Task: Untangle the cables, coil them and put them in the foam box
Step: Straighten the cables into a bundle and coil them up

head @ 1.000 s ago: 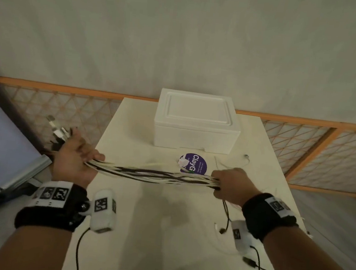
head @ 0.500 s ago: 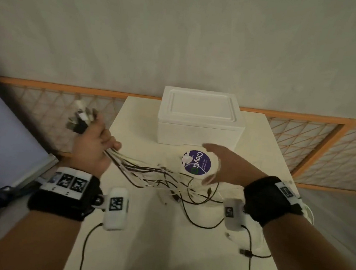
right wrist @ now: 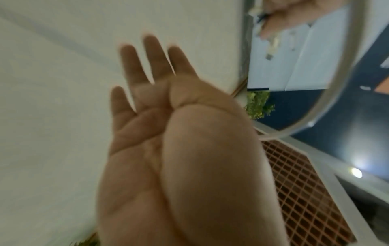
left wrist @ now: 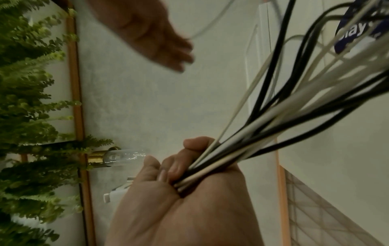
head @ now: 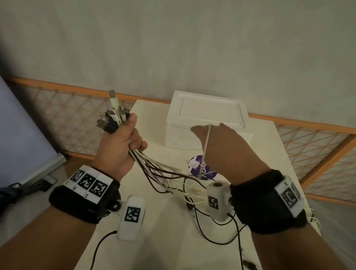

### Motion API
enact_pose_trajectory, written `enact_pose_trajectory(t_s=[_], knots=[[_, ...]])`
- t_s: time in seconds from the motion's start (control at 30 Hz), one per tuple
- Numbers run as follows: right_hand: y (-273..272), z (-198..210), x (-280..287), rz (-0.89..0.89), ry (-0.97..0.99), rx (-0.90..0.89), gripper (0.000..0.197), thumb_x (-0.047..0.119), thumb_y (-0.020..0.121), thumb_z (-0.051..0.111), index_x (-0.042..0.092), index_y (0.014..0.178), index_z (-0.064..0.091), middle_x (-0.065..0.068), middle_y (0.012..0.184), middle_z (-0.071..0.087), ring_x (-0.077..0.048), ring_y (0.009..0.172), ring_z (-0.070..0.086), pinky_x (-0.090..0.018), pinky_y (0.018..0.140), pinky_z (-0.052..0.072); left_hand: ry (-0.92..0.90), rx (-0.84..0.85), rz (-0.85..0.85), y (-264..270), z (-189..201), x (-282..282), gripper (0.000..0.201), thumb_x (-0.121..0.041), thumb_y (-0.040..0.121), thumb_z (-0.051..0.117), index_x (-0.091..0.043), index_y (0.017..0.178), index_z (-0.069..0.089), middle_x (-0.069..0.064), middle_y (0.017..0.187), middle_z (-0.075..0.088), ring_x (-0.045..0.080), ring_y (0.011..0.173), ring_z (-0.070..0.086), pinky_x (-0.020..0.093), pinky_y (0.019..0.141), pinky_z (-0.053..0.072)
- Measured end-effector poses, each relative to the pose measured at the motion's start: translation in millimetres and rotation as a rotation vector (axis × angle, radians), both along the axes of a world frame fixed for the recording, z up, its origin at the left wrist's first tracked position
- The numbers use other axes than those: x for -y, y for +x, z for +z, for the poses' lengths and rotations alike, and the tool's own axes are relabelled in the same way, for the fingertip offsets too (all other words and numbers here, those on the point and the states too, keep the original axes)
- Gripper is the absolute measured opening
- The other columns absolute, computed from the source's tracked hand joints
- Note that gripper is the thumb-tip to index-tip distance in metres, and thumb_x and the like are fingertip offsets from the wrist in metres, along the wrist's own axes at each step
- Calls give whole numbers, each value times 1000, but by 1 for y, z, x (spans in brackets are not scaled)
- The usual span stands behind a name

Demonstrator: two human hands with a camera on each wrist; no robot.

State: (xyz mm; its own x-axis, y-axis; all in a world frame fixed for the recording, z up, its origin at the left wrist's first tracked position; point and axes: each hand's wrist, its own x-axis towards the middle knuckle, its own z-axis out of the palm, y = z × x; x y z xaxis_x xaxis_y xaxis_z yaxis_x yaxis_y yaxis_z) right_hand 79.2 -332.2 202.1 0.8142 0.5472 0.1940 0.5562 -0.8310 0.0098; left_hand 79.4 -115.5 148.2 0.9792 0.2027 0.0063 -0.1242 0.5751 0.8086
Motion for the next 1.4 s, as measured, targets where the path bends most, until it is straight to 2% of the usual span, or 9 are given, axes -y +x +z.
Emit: enact_pose_trajectory(t_s=[0.13,0.43,0.57,0.67,0.83,1.1,1.23,1.3,1.4], knots=[[-4,4,-28,19,604,65,34,5,82,44,17,99,71,-2,100,71,-20,93,65,-26,84,48,11,-4,-10,-1,-4,14,24,-27,86,60,-22,67,48,-9,41,28,7,36,27,24,50,40],[17,-68,49,-309,-553,-538,21,23,86,56,12,102,63,-3,105,66,-20,97,63,-34,88,52,-67,-63,87,8,-13,-18,26,-29,90,59,-23,68,46,-10,41,29,5,36,28,23,53,40],[0,-33,30,-80,69,-721,14,23,83,62,14,81,72,0,79,73,-12,75,67,-30,79,54,-70,-83,85,13,-18,-2,28,-26,94,56,-22,68,47,-10,41,29,5,36,29,24,53,39],[-21,-15,-15,78,837,-794,26,6,83,68,12,108,67,-6,96,73,-8,81,66,-19,73,51,-78,-78,55,13,-14,22,34,-25,95,56,-22,62,46,-9,42,28,7,38,28,24,51,38],[-1,-67,-54,125,596,-431,88,18,73,77,16,146,28,-1,134,48,-12,121,46,-29,102,40,-136,-98,22,15,-7,28,36,-28,94,56,-22,61,44,-8,43,29,8,41,31,25,52,38],[16,-117,-57,63,452,-412,21,26,89,58,13,105,53,-8,90,64,-25,83,60,-34,70,45,-333,-127,6,13,-12,2,38,-37,91,57,-23,58,43,-8,42,31,6,42,34,25,65,43],[37,-138,-6,-70,395,-572,23,36,90,60,13,94,58,-1,80,60,-16,74,56,-28,69,42,-336,-304,96,23,-29,-33,37,-38,88,62,-20,60,46,-7,48,38,8,45,41,28,68,46],[48,-138,7,-145,440,-514,28,40,88,62,13,87,59,1,75,58,-14,69,53,-28,65,40,-116,-487,-38,22,-47,-45,31,-42,75,70,-16,72,55,-1,66,58,14,63,59,36,72,50],[63,-117,9,-155,471,-368,23,38,89,61,15,87,57,-2,75,60,-20,71,55,-34,69,44,749,-756,-457,11,-62,-44,63,-60,57,76,-8,91,64,9,90,69,23,85,66,36,75,54]])
